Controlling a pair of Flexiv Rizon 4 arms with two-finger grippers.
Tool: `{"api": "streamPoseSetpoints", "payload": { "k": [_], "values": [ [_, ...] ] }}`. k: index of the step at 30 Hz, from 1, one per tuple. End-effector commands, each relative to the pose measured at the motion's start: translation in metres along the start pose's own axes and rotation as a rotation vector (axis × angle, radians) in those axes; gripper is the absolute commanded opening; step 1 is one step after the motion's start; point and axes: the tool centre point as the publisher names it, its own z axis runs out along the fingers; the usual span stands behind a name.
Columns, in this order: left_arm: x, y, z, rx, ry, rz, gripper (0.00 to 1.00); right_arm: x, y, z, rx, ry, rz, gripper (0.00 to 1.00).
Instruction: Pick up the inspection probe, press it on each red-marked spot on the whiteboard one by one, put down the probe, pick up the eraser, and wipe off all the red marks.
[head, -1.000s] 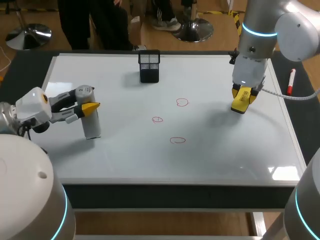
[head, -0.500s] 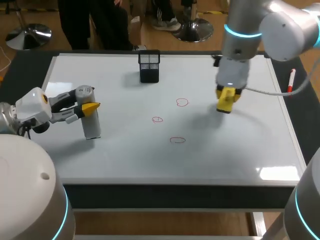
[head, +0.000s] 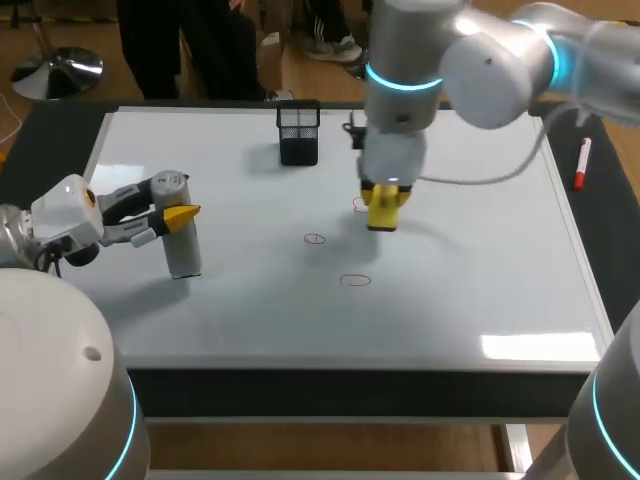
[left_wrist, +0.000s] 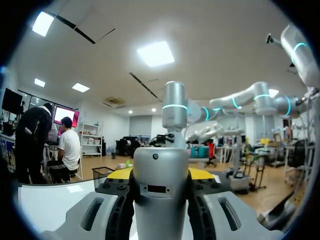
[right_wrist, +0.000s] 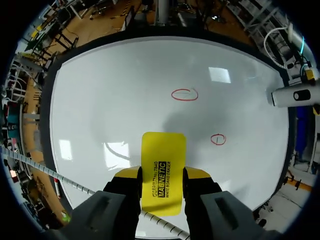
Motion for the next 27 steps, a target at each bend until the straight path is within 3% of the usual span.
{"api": "streamPoseSetpoints", "payload": {
  "k": [1,10,27],
  "values": [
    [0.000,-0.001,0.000,0.001,-0.001,0.000,0.00,-0.034,-0.003,0.008,-0.005,0.057,-0.044,0.00],
    [0.000,-0.001,0.000,0.001,-0.001,0.000,0.00,-0.084,0.001,0.015,0.000,0.031,-0.153,0.00],
    [0.000,-0.001,0.000,0.001,-0.001,0.000,0.00,-0.122,0.003,0.031,-0.006,0.002,-0.203,0.00]
  ]
}}
